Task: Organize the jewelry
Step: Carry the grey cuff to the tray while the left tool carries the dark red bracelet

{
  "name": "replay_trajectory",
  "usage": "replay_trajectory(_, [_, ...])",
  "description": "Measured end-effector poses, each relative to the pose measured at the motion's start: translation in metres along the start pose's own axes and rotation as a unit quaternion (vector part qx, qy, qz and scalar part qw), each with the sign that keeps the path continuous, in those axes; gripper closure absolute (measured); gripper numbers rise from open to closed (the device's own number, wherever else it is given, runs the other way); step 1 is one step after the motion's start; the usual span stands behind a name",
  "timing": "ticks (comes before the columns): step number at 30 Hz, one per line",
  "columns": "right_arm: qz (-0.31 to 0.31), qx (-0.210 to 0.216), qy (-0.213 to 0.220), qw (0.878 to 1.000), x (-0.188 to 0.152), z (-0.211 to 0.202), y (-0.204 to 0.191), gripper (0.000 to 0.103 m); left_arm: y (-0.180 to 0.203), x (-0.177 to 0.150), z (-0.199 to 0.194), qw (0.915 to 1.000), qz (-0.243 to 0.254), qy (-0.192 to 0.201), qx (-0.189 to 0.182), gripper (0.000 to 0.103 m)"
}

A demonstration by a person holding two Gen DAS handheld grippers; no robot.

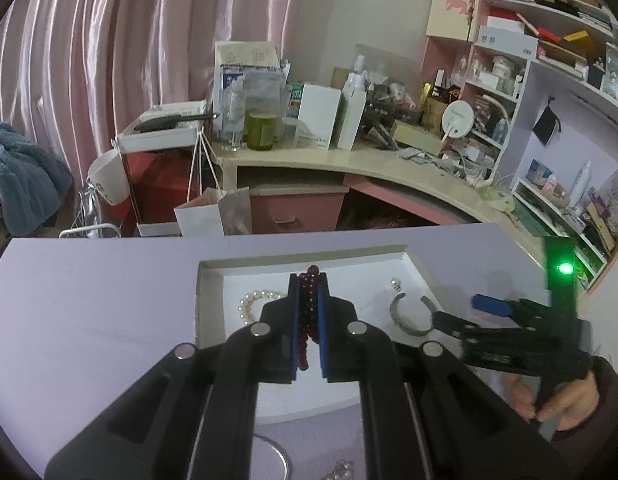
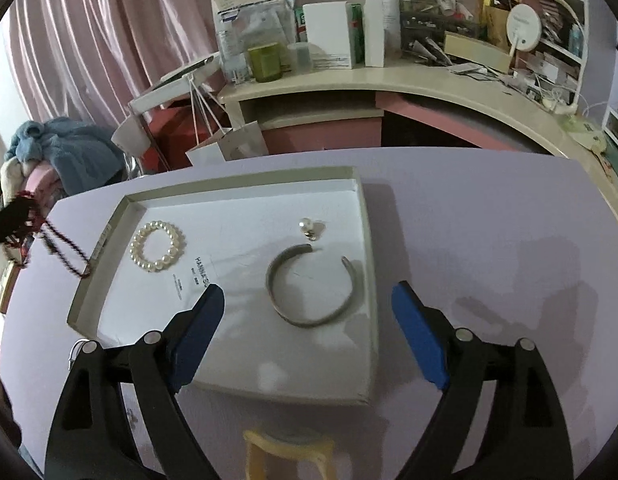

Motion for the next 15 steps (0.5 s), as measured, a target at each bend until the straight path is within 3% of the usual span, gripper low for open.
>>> replay_trajectory(8, [-0.013,0.001,0.010,1.000,-0.006,-0.009,0.006,0.016,0.007,-0.004,0.035,0.9997,-0.002,-0.020,0.012,0.094])
replay_trajectory(12, [-0.014,0.004,0.016,1.000,-0.010,-0.016,0.007,0.016,0.006,-0.004,0.041,0.9996,-0.005,-0.016,0.024,0.073])
replay_trajectory(15, [-0.011,0.010,0.022,1.000,-0.016,-0.024,0.006,0.016,0.001,-0.006,0.028,0.9996,-0.005,-0.010,0.025,0.071])
Point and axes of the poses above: each gripper's, at about its wrist camera, not at the fingertips, and z roughly the way its jaws point, y to its right, x to its top, the point moved 9 cm from there along z, roughly the way its jaws point, and after that the axes turned 15 degrees about x, right-handed, at the moved point
